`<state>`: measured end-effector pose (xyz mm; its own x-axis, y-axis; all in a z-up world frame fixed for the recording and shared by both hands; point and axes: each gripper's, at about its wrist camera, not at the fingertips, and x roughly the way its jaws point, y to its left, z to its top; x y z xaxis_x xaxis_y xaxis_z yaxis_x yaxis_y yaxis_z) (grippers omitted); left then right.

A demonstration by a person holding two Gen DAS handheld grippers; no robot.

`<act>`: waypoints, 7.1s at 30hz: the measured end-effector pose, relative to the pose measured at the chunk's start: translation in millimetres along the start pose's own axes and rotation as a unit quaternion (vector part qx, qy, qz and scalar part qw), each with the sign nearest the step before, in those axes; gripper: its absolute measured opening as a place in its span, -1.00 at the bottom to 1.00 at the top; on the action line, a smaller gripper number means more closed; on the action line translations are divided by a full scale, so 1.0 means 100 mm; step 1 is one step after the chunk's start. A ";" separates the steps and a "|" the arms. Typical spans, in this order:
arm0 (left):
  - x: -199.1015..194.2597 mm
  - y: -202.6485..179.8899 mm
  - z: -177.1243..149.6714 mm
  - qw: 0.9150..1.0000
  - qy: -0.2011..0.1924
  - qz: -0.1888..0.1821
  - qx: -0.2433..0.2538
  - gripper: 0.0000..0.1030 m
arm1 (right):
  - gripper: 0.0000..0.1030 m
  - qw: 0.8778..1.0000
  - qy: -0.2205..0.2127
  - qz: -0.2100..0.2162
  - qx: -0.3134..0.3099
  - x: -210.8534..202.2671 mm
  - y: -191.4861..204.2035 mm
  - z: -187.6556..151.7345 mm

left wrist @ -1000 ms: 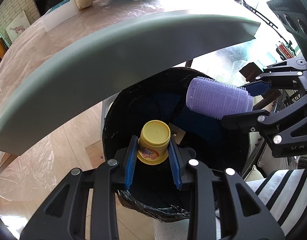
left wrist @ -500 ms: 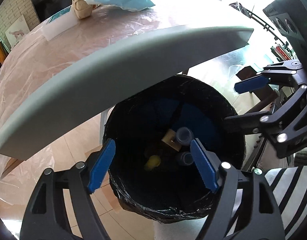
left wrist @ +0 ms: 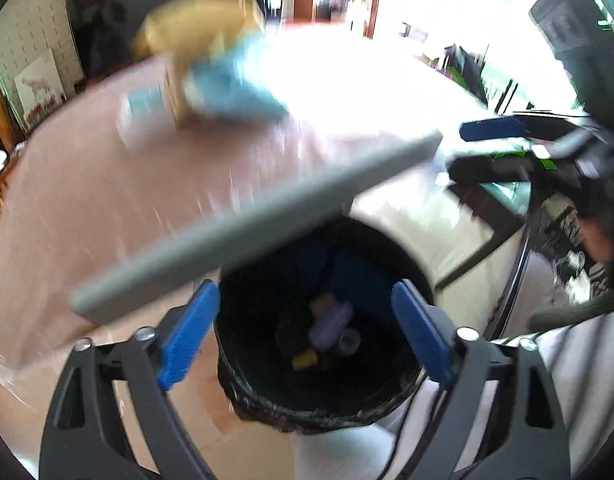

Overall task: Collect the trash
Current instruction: 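Move the left tool to the yellow bag while the right tool approaches the white medicine box, then grasp the yellow bag with the left tool while the right tool grasps the medicine box, then carry the yellow bag and medicine box in both tools over the black bin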

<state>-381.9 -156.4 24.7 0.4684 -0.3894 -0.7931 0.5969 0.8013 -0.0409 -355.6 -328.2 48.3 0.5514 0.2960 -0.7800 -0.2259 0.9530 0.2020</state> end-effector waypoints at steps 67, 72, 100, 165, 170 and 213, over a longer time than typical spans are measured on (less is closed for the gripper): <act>0.49 0.92 1.72 0.996 -0.070 -0.022 -0.049 0.16 | 0.03 0.970 0.069 -0.030 0.231 1.61 -0.94 2.23; 0.47 0.92 1.71 0.996 -0.076 -0.020 -0.051 0.09 | 0.01 0.971 0.062 -0.024 0.229 1.54 -0.95 2.20; 0.32 1.11 1.55 0.993 -0.089 0.026 -0.067 -0.04 | 0.01 0.985 0.024 -0.016 0.169 1.02 -0.82 1.92; -0.40 0.18 0.14 0.999 -0.023 0.004 -0.030 -0.04 | 0.01 0.991 0.088 0.102 -0.002 -0.25 0.24 -0.07; -0.48 0.11 0.09 0.999 -0.034 0.007 -0.026 -0.04 | 0.01 0.990 0.096 0.103 -0.010 -0.23 0.30 -0.16; 0.26 0.21 -0.30 0.996 0.073 -0.015 -0.056 -0.04 | 0.01 0.985 0.166 0.042 0.028 0.63 0.17 -0.44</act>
<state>-376.6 -135.9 -15.0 0.3467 -0.3493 -0.8705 0.5289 0.8393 -0.1261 -359.8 -296.1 -23.7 0.2380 0.3444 -0.9081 -0.2100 0.9311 0.2981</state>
